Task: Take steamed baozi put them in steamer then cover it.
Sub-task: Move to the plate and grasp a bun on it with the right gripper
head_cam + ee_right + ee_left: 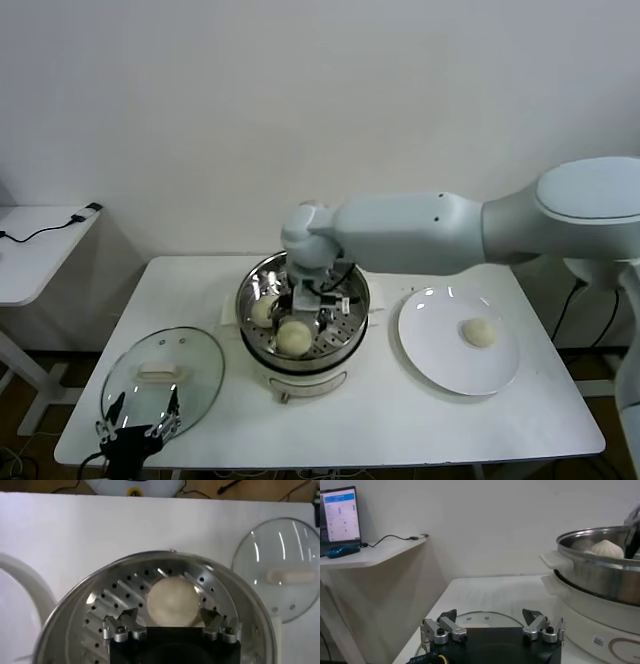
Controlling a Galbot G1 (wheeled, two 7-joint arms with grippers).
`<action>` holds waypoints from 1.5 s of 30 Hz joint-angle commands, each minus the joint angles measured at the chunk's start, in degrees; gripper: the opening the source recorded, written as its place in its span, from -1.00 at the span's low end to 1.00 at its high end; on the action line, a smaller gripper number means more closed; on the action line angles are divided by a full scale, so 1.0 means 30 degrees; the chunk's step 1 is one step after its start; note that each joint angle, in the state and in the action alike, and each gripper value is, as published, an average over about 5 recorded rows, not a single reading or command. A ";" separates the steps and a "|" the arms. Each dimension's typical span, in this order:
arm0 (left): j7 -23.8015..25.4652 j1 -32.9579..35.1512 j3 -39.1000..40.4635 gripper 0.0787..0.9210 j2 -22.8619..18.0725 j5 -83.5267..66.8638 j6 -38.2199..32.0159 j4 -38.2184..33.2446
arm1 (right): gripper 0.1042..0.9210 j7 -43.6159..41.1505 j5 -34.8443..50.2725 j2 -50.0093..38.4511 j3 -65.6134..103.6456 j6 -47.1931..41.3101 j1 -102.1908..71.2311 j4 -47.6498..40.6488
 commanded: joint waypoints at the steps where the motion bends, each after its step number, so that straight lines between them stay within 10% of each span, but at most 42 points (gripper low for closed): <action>1: 0.0015 0.0012 0.0028 0.77 0.0041 -0.0002 -0.0021 0.0000 | 0.76 -0.2543 0.6090 -0.4164 -0.2328 -0.0999 0.5159 -0.1579; 15: 0.0128 -0.0364 -0.0001 0.77 0.0056 -0.0137 0.0153 0.0003 | 0.76 -0.1946 0.5826 -1.3616 -0.5891 -0.7316 0.1486 -0.3312; 45: 0.0147 0.0171 -0.0037 0.77 -0.0394 0.0219 0.0015 0.0007 | 0.76 0.1353 0.1920 -1.0668 0.3973 -0.9425 -0.9889 -0.9205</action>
